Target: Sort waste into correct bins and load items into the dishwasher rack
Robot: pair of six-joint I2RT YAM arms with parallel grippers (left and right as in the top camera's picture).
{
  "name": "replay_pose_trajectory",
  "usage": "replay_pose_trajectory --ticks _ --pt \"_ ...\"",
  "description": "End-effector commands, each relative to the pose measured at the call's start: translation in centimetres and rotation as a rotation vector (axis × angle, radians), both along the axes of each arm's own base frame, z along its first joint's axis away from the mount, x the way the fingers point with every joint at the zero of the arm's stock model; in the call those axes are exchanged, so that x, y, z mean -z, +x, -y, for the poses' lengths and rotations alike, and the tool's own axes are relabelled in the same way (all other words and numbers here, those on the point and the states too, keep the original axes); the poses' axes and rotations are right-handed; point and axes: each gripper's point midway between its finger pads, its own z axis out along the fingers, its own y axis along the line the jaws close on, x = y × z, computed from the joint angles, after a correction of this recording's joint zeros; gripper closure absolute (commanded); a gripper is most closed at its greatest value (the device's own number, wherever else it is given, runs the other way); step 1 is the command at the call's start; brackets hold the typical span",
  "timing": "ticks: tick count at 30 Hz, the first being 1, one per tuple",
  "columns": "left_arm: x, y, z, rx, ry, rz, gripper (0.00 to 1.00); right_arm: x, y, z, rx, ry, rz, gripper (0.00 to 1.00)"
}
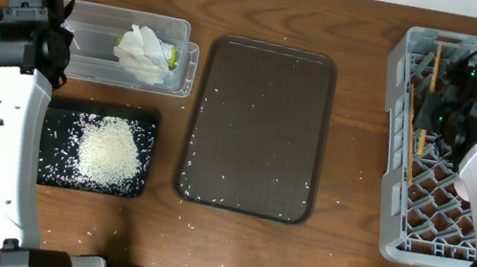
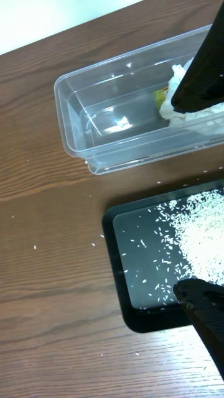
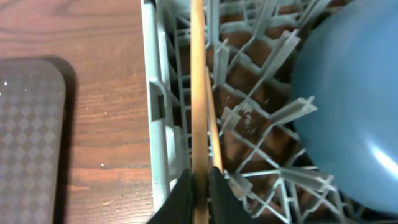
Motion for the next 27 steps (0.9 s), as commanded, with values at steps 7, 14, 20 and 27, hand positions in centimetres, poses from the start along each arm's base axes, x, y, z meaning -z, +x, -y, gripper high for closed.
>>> replay_pose_trajectory --ticks 7,14,20,27 --pt "0.0 -0.2 -0.4 -0.007 0.022 -0.017 0.12 0.4 -0.1 -0.2 -0.003 0.032 -0.013 0.01" --pt "0.0 -0.2 -0.4 -0.007 0.022 -0.017 0.12 0.0 -1.4 -0.9 0.049 0.112 -0.046 0.01" --pt "0.0 -0.2 -0.4 -0.006 0.022 -0.017 0.12 -3.2 -3.8 -3.0 0.049 0.244 -0.041 0.01" --pt "0.0 -0.2 -0.4 -0.006 0.022 -0.017 0.12 -7.5 -8.0 -5.0 0.043 0.342 -0.025 0.01"
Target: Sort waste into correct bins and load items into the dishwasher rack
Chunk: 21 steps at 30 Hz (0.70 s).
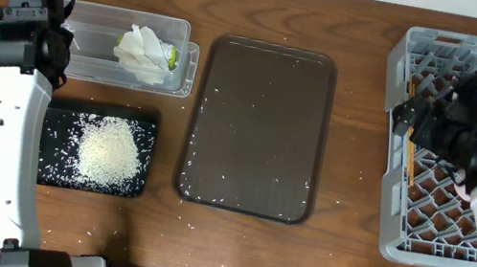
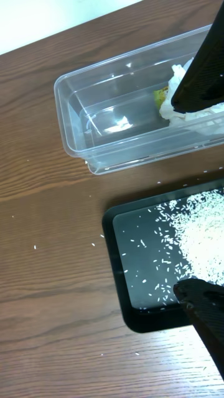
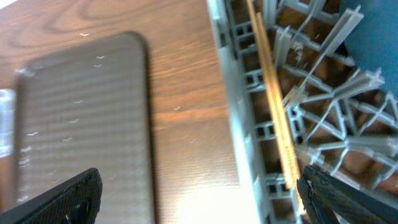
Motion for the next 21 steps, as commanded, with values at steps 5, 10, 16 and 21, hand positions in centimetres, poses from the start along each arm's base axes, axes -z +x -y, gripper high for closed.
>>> replay_pose_trajectory --ticks 5,10,16,21 --pt "0.0 -0.2 -0.4 -0.006 0.022 -0.018 0.12 -3.2 -3.4 -1.5 0.002 0.068 0.023 0.01" --pt "0.0 -0.2 -0.4 -0.007 0.022 -0.018 0.12 -2.8 -4.3 -1.6 0.015 0.083 -0.017 0.01" --pt "0.0 -0.2 -0.4 -0.007 0.022 -0.018 0.12 -2.6 -4.6 -1.7 0.015 0.084 -0.030 0.01" --pt "0.0 -0.2 -0.4 -0.006 0.022 -0.018 0.12 -2.6 -4.6 -1.6 0.015 0.083 -0.031 0.01"
